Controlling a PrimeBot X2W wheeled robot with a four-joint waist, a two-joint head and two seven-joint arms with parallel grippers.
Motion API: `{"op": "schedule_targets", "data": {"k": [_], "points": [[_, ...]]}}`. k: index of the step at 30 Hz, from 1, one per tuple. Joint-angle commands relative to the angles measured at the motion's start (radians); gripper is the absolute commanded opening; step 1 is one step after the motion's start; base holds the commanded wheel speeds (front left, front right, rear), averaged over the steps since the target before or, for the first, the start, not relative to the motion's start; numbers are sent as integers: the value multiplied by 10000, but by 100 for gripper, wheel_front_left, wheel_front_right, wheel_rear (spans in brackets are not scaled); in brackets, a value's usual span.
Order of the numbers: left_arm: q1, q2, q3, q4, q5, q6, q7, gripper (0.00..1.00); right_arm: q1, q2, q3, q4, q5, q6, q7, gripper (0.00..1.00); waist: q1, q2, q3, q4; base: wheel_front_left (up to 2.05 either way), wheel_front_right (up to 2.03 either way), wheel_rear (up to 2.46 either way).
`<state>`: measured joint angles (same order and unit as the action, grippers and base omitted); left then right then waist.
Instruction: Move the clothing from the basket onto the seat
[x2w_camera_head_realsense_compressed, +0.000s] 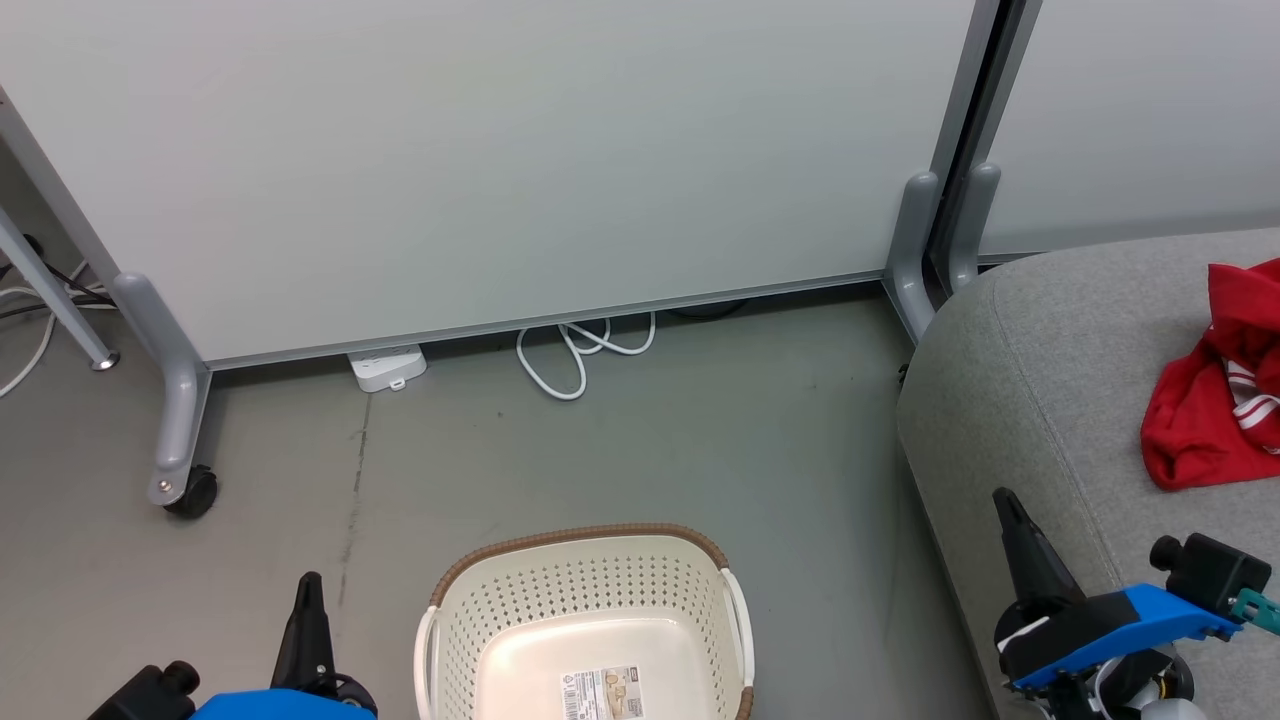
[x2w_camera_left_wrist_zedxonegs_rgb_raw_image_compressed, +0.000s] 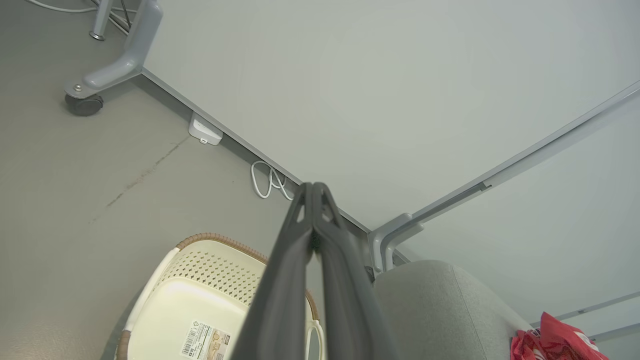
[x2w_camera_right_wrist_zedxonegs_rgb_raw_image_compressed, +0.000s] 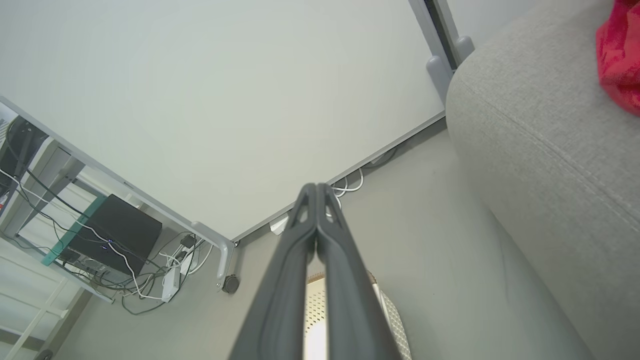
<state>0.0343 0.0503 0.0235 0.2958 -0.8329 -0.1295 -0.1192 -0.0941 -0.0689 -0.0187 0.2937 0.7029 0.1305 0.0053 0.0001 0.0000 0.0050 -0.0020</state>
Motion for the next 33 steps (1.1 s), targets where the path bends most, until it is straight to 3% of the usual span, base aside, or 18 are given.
{"op": "schedule_targets", "data": {"k": [1, 33], "points": [[-337, 43, 94, -151, -301, -7, 77, 0, -154, 4, -76, -191, 375, 1, 40, 0, 0, 0, -1, 1, 0, 0, 0], [-890, 51, 461, -334, -3762, -12, 1100, 0, -184, 92, -492, -344, 4388, 2, 527, 0, -1, 0, -9, 8, 0, 0, 0]]}}
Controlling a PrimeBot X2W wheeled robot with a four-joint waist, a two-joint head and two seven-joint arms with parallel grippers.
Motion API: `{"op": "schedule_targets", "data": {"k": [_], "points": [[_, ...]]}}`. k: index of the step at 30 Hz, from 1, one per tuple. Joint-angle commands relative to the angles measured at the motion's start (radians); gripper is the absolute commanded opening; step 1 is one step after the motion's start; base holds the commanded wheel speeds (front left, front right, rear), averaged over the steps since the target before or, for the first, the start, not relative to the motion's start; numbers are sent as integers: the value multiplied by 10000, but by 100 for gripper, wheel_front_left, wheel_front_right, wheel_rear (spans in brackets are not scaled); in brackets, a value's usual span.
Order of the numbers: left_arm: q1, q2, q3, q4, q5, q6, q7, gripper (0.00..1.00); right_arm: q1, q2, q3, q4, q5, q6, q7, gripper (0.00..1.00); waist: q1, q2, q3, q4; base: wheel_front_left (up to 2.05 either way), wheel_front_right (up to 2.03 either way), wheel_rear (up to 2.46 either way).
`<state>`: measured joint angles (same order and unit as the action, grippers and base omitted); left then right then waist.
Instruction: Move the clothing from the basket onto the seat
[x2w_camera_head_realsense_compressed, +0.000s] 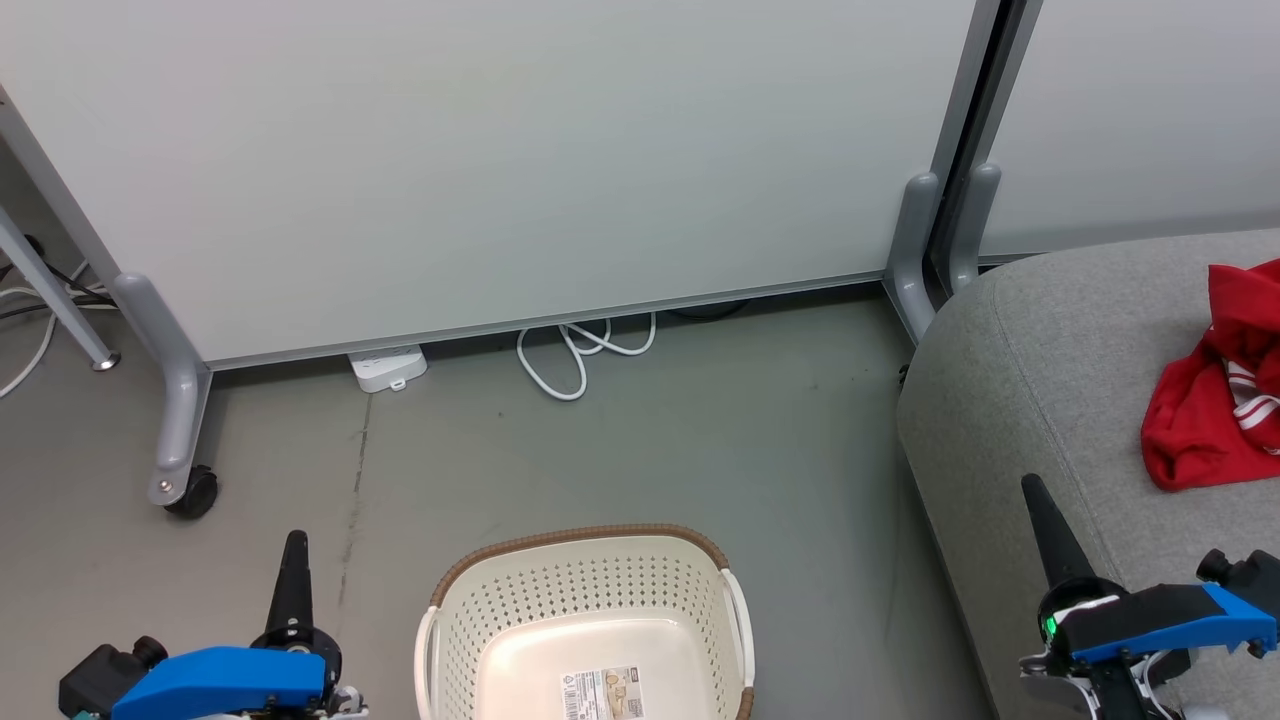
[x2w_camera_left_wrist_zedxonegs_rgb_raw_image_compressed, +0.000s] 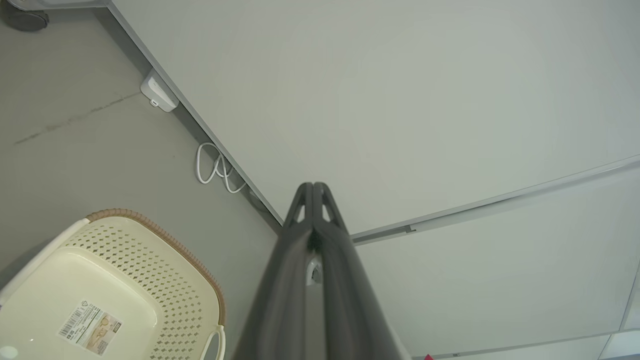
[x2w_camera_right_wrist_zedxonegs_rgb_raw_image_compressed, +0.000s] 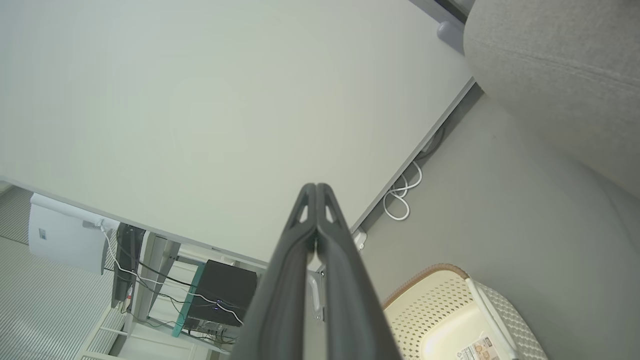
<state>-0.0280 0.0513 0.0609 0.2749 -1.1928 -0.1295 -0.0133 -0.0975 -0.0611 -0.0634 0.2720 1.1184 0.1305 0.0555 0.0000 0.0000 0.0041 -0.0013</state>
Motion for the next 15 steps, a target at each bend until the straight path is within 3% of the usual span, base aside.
{"op": "schedule_targets", "data": {"k": [1, 15], "points": [[-281, 41, 98, -128, -252, -12, 69, 0, -151, 15, -55, -132, 332, 2, 39, 0, 0, 0, -1, 1, 0, 0, 0], [-450, 39, 198, -177, -1329, -14, 398, 0, -161, 43, -189, -178, 1588, 3, 202, 0, 0, 0, -4, 3, 0, 0, 0]]}}
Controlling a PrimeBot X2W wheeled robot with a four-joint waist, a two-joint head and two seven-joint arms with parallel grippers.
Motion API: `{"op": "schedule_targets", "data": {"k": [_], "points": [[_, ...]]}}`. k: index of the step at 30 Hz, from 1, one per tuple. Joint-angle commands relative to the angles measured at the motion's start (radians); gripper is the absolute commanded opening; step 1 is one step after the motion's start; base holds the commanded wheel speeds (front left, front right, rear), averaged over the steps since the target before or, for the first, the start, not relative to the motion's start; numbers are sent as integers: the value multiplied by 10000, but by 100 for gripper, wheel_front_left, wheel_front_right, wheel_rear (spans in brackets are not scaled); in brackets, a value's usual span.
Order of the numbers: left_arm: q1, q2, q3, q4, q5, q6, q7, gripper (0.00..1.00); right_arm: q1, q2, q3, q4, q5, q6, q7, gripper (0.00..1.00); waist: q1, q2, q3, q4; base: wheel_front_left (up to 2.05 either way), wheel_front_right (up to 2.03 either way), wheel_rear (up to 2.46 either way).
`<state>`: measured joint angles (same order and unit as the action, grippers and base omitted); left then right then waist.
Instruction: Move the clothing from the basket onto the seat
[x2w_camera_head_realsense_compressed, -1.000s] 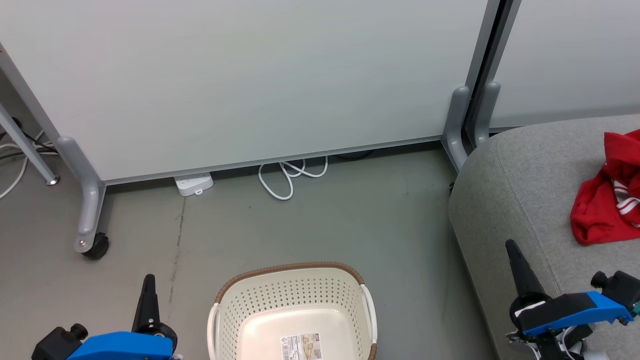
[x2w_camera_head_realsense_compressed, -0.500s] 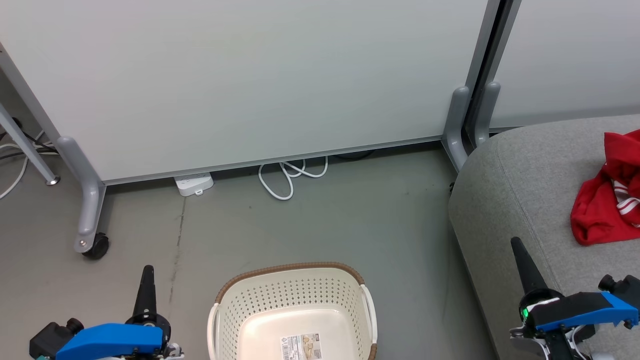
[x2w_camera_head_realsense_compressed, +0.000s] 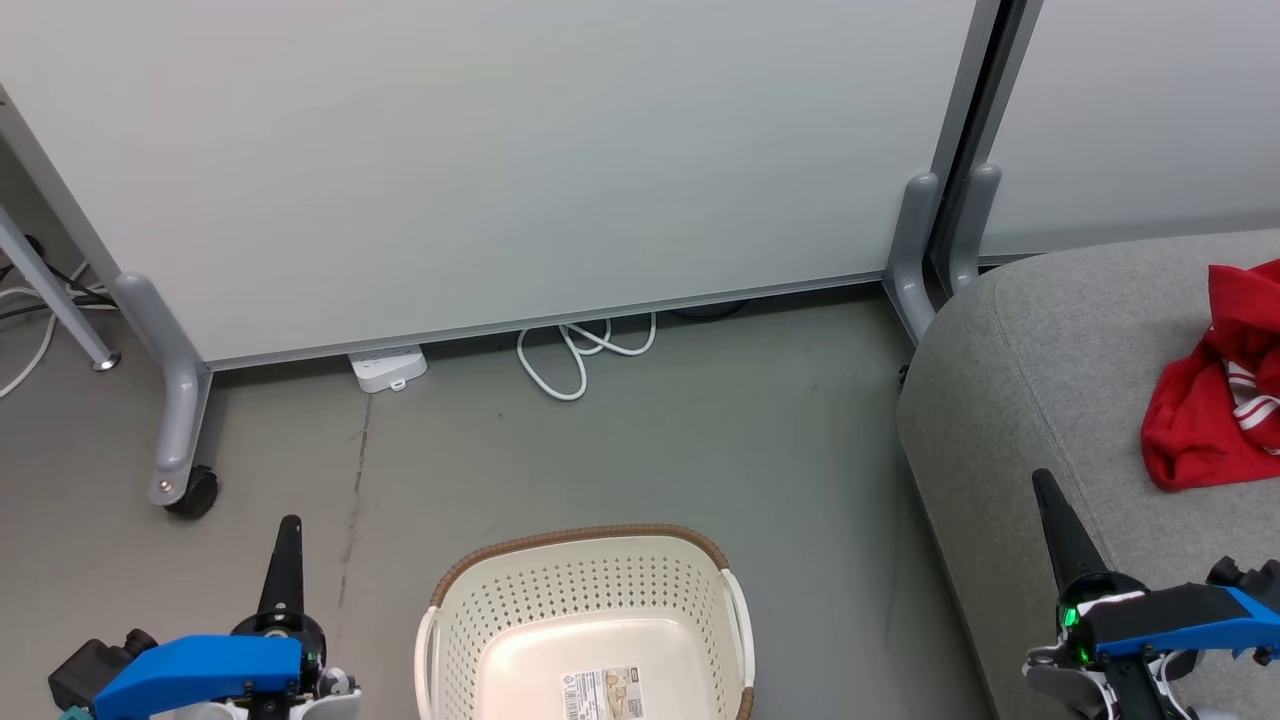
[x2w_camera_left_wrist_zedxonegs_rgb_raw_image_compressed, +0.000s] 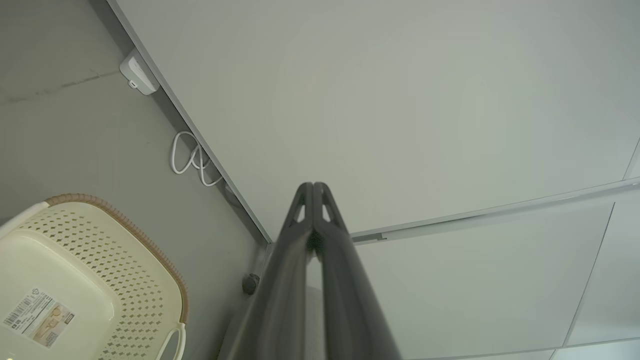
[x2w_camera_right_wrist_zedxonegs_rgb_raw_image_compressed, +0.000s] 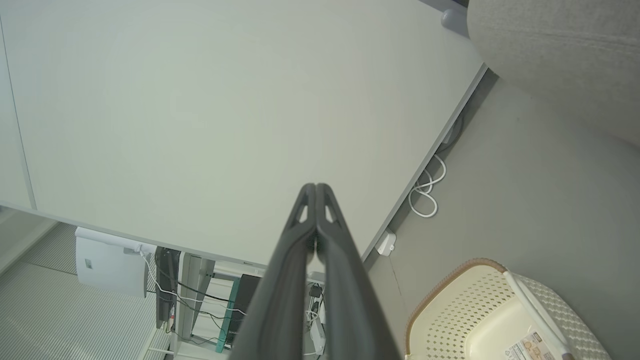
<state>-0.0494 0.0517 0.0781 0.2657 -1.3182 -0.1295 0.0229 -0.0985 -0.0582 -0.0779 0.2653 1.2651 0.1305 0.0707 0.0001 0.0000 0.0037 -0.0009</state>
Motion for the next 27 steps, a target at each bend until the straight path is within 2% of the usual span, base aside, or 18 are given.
{"op": "schedule_targets", "data": {"k": [1, 27], "points": [[-255, 35, 34, -89, -154, -14, 56, 0, -152, 17, -53, -113, 207, 3, 66, 0, -1, 0, 0, 0, 0, 0, 0], [-519, 28, 257, -179, -1979, -19, 619, 0, -167, 68, -268, -178, 2337, 3, 324, 0, -1, 0, -7, 6, 0, 0, 0]]}}
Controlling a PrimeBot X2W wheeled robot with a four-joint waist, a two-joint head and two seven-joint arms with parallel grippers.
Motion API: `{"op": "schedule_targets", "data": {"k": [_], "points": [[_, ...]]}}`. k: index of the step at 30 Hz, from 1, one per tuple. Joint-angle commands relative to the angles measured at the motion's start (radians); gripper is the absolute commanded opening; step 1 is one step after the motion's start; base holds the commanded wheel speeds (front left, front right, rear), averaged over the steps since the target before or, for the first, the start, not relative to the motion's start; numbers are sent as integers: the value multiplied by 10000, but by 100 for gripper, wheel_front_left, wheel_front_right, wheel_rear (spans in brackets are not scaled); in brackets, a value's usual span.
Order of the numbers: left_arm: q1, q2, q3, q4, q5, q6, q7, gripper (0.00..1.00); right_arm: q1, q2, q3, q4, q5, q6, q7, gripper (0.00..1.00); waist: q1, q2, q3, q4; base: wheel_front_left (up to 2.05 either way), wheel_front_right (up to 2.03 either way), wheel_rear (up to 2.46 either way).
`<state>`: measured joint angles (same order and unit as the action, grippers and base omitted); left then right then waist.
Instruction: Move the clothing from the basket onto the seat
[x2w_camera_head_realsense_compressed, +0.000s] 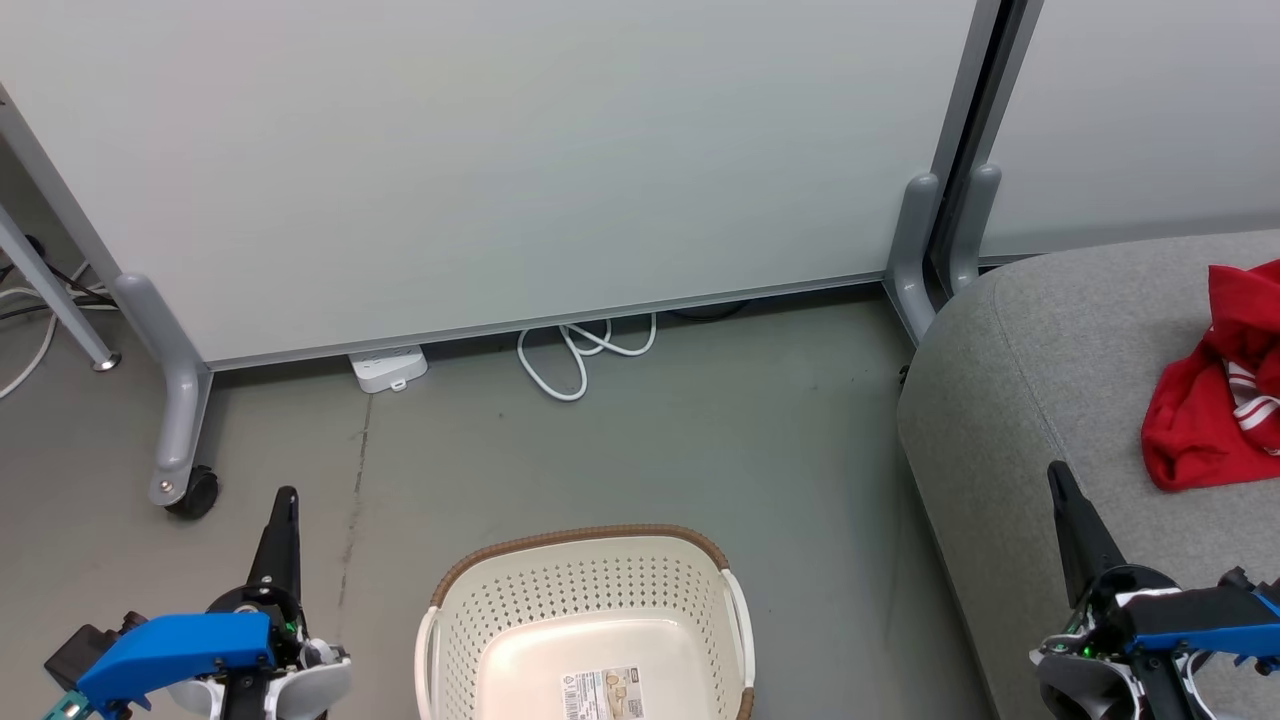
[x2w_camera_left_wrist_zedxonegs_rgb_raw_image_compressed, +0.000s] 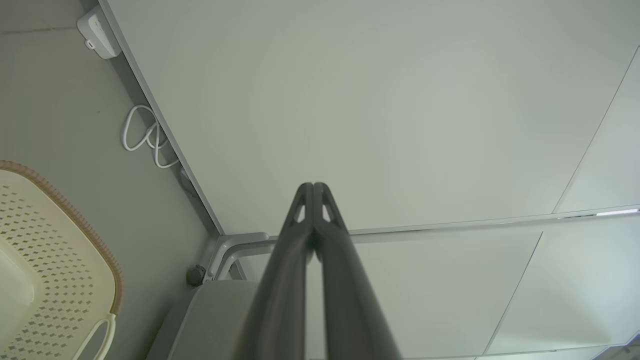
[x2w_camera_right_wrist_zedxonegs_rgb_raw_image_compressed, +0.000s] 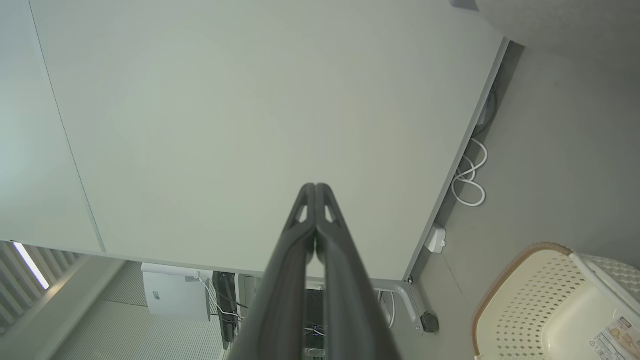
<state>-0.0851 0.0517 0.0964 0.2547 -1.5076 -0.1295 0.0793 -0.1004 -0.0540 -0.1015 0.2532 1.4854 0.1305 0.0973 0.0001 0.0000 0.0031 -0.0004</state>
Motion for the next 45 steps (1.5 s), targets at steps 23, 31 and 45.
{"op": "schedule_targets", "data": {"k": [23, 31, 45], "points": [[-305, 19, 170, -108, -1080, -20, 356, 0, -149, 49, -151, -89, 1282, 4, 191, 0, -1, 0, -5, 4, 0, 0, 0], [-306, 14, 173, -108, -1074, -20, 362, 0, -144, 49, -150, -89, 1282, 4, 190, 0, -1, 0, -5, 4, 0, 0, 0], [-307, 7, 179, -108, -1068, -21, 368, 0, -143, 47, -148, -89, 1283, 4, 189, 0, -1, 0, -5, 4, 0, 0, 0]]}}
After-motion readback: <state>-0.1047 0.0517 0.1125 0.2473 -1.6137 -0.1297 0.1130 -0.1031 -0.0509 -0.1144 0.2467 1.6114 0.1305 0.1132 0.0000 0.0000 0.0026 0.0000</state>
